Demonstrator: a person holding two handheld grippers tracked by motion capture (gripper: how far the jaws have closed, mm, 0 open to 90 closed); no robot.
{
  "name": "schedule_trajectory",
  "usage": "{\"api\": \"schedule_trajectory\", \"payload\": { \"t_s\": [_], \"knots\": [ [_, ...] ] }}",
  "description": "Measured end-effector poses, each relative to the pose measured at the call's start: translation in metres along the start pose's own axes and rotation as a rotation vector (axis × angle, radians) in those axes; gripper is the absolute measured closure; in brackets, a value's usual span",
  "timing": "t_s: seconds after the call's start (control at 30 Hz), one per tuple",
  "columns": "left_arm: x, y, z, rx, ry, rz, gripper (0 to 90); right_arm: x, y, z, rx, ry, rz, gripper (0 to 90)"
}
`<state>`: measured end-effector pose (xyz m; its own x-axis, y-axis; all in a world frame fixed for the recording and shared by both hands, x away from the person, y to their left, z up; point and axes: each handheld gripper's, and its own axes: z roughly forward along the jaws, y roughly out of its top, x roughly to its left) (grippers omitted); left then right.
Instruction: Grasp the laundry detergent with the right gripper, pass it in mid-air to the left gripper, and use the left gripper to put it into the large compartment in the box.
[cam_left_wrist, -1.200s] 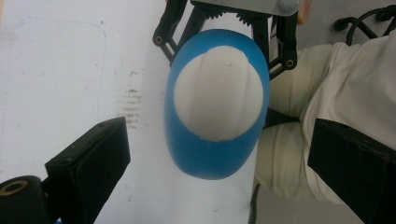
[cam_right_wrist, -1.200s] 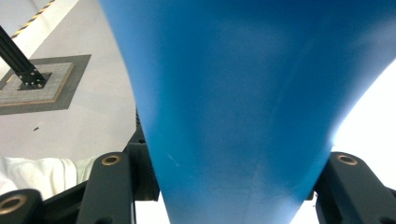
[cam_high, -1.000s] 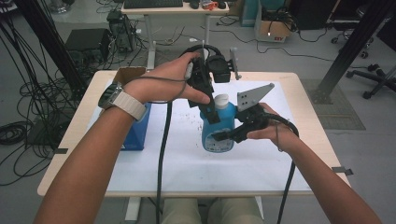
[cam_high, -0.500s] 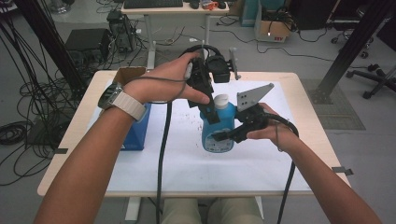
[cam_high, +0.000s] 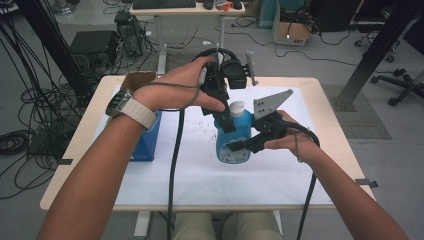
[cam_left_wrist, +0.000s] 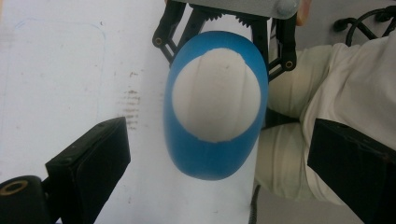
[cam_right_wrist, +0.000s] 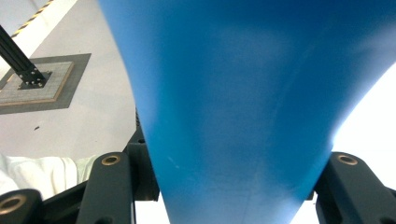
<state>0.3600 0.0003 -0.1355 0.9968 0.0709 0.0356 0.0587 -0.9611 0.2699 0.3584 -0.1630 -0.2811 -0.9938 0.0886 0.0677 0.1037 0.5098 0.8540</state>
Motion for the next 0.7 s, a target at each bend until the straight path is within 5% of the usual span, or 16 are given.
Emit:
{"api": "schedule_trajectory", "payload": {
  "t_s": [0.7],
  "knots": [
    [-0.0002, 0.0002, 0.0023, -0.013, -0.001, -0.001, 6.1, 0.0004, -0.0003, 0.0003, 0.000, 0.004, 0.004, 43.3]
  ]
}}
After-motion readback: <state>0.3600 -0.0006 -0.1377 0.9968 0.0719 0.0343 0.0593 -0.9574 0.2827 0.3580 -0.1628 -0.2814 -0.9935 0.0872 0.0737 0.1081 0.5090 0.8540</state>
